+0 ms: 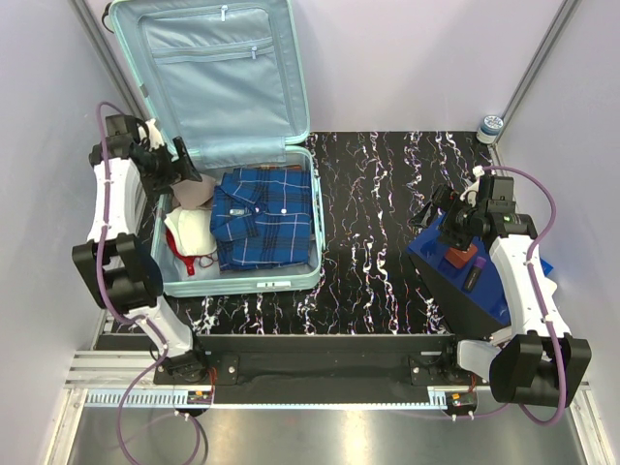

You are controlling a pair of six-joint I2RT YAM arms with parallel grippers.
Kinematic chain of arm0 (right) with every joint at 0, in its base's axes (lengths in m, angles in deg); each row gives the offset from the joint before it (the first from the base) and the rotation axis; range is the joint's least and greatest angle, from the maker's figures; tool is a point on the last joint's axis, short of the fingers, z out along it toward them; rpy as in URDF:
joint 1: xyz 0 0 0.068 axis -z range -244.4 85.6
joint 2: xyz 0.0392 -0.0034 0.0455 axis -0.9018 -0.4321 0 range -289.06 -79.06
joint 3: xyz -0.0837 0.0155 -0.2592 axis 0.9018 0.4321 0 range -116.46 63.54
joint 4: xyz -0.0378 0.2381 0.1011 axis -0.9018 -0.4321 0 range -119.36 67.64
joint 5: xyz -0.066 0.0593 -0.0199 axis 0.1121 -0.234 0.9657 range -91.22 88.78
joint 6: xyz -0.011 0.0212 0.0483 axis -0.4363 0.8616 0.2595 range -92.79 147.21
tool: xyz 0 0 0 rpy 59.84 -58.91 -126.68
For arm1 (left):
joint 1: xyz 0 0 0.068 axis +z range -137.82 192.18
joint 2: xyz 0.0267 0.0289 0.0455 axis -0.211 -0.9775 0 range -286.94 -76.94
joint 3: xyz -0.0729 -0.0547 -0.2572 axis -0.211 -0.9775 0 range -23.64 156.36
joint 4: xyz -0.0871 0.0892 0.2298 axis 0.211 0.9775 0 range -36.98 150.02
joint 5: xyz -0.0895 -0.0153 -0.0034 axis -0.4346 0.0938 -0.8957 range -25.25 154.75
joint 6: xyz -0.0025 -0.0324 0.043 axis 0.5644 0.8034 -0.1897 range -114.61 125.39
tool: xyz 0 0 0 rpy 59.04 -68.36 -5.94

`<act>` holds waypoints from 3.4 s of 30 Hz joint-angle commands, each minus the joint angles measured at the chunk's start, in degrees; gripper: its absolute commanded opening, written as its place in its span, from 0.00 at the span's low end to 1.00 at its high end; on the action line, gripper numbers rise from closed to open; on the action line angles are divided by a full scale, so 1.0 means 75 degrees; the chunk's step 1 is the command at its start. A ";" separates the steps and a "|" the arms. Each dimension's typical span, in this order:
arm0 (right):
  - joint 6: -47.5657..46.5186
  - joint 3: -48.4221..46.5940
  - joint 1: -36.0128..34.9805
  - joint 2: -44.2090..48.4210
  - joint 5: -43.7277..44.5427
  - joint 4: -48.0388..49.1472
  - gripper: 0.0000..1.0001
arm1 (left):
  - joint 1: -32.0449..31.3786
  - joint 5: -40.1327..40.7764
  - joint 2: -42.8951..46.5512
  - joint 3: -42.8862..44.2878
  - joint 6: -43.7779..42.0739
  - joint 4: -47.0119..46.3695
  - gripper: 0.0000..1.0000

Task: Pack the luggage
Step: Place the clothes in the luggage, then close the luggage at the corner of the board.

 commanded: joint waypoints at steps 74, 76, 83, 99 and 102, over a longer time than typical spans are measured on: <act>-0.0279 -0.4785 -0.1879 -0.4820 -0.0869 0.3473 0.99 | -0.0231 0.0307 0.0981 -0.0368 0.0503 -0.1883 0.99; -0.0150 -0.5437 -0.1903 -0.5302 -0.1174 0.4142 0.97 | -0.0208 0.0622 0.1122 -0.0532 0.0303 -0.1883 0.99; -0.0126 -0.8169 -0.2499 -0.8018 -0.0965 0.5105 0.94 | -0.0068 0.0543 0.1311 -0.0884 0.0361 -0.2082 0.99; -0.0945 -1.2579 -0.3871 -1.1785 0.0956 0.6921 0.80 | -0.0044 0.0109 0.1240 -0.1330 0.0607 -0.2351 0.99; -0.1192 -1.2637 -0.3965 -1.1890 0.1390 0.7167 0.77 | -0.0044 -0.0020 0.1252 -0.1342 0.0654 -0.2386 0.99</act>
